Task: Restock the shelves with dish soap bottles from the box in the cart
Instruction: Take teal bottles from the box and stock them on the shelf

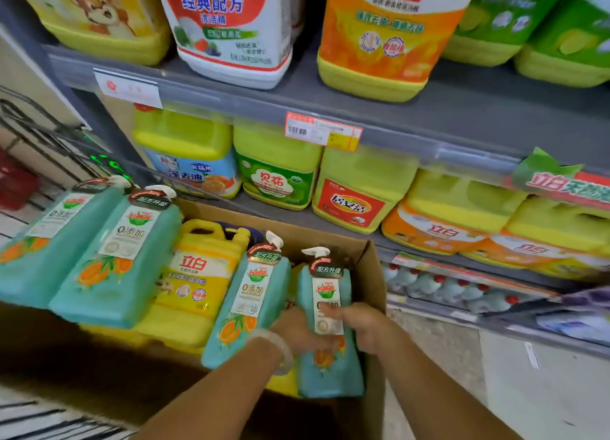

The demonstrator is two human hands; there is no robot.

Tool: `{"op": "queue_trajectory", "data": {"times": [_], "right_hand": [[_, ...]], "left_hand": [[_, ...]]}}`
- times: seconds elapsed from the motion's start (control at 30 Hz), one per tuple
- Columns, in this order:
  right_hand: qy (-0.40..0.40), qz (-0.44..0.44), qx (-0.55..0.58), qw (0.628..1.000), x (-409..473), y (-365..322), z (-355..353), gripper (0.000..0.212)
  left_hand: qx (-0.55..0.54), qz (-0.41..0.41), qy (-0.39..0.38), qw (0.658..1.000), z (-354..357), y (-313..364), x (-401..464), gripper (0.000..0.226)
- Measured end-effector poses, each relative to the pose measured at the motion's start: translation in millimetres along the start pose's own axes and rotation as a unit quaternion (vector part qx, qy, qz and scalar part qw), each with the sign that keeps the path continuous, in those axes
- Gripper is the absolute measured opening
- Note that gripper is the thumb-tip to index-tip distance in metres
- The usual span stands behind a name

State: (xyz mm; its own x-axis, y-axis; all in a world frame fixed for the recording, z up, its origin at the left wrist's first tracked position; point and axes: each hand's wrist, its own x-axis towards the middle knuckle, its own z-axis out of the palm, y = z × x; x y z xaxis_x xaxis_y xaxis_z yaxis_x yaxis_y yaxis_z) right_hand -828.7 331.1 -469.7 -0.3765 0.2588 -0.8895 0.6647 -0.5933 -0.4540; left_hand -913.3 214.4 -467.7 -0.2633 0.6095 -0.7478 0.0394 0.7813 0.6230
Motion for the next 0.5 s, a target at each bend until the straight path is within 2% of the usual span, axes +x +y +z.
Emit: {"op": "queue_trajectory", "data": {"times": [0.13, 0.17, 0.3, 0.4, 0.5], "right_hand": [[0.021, -0.012, 0.034, 0.999, -0.9, 3.8, 5.4, 0.035], [0.025, -0.019, 0.044, 0.999, -4.1, 4.7, 6.3, 0.036], [0.034, -0.070, 0.074, 0.994, -24.6, -3.0, 8.9, 0.038], [0.055, -0.125, 0.089, 0.987, -48.7, -16.2, 6.0, 0.048], [0.048, -0.200, 0.106, 0.973, -79.7, -27.3, -1.7, 0.042]], "left_hand": [[-0.104, -0.030, -0.009, 0.994, -1.5, 2.5, 8.7, 0.040], [-0.125, -0.030, -0.016, 0.992, -2.7, 3.7, 8.6, 0.040], [-0.189, -0.036, -0.024, 0.981, -12.3, 8.6, -0.6, 0.073], [-0.193, 0.008, -0.015, 0.981, -15.9, 23.8, -14.7, 0.060], [-0.174, 0.074, 0.016, 0.982, -18.2, 51.1, -39.8, 0.053]]}}
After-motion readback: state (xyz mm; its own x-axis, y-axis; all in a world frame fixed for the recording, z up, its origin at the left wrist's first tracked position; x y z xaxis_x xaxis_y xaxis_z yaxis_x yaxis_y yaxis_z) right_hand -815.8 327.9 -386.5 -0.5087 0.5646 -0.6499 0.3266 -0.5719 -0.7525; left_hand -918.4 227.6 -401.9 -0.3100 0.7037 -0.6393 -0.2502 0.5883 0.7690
